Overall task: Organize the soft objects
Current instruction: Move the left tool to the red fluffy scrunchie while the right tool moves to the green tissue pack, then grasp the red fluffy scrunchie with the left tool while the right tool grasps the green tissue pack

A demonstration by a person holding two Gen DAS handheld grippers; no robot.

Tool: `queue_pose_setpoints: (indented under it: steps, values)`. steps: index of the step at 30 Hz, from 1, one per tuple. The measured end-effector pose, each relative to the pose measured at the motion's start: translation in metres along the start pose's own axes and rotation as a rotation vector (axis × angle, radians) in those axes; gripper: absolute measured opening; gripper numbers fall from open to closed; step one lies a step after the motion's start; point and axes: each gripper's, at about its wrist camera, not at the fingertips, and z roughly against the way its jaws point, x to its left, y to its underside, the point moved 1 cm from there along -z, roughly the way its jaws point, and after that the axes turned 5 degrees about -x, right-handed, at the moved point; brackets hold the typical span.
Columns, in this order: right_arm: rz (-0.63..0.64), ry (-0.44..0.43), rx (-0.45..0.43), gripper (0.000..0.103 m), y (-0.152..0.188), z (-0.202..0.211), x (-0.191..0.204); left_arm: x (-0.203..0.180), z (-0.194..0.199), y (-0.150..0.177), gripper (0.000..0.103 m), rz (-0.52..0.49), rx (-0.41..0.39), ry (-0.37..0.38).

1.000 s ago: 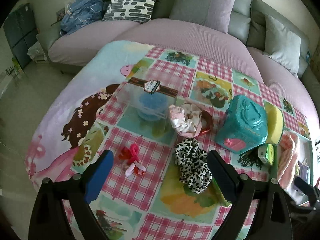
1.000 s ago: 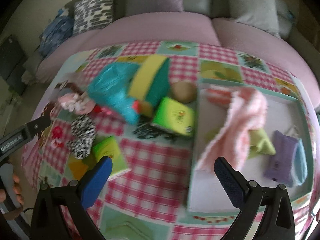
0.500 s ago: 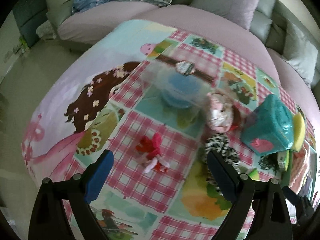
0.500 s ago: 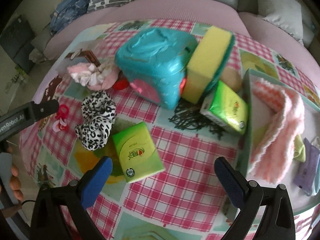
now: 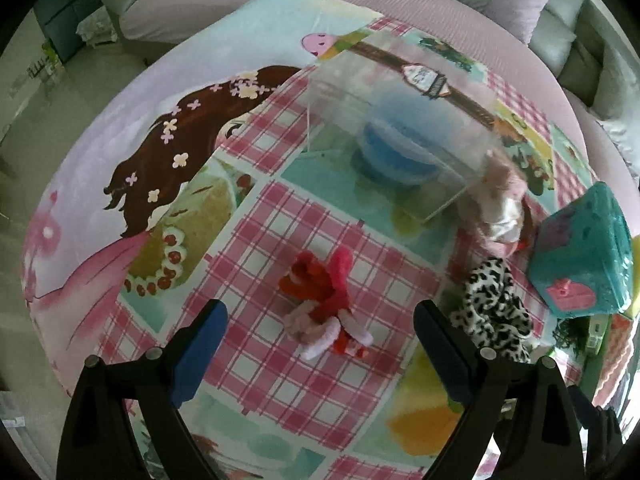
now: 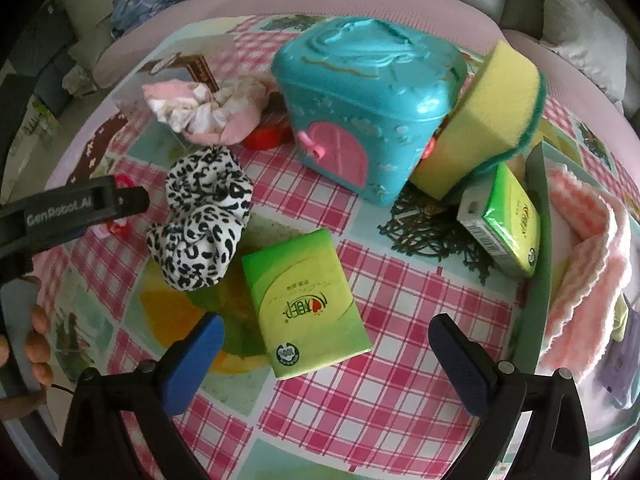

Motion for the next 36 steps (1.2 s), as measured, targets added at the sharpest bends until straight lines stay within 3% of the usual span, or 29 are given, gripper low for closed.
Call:
queue_pose_setpoints:
  steps: [11,21,25,36]
  values:
    - [0.024,0.028,0.024,0.103,0.011,-0.029,0.021,-0.005,-0.011,-0.004,0.091,0.006,-0.022,-0.002]
    - [0.017,0.038,0.013,0.103,0.012,-0.040,0.019,-0.005,-0.008,-0.005,0.061,-0.005,-0.042,-0.001]
    - [0.006,0.032,0.010,0.099,0.012,-0.037,0.013,-0.008,-0.004,-0.004,0.046,-0.001,-0.047,0.050]
    - [-0.027,0.037,-0.012,0.078,0.008,-0.020,-0.020,-0.037,-0.006,0.001,0.035,-0.077,-0.028,0.097]
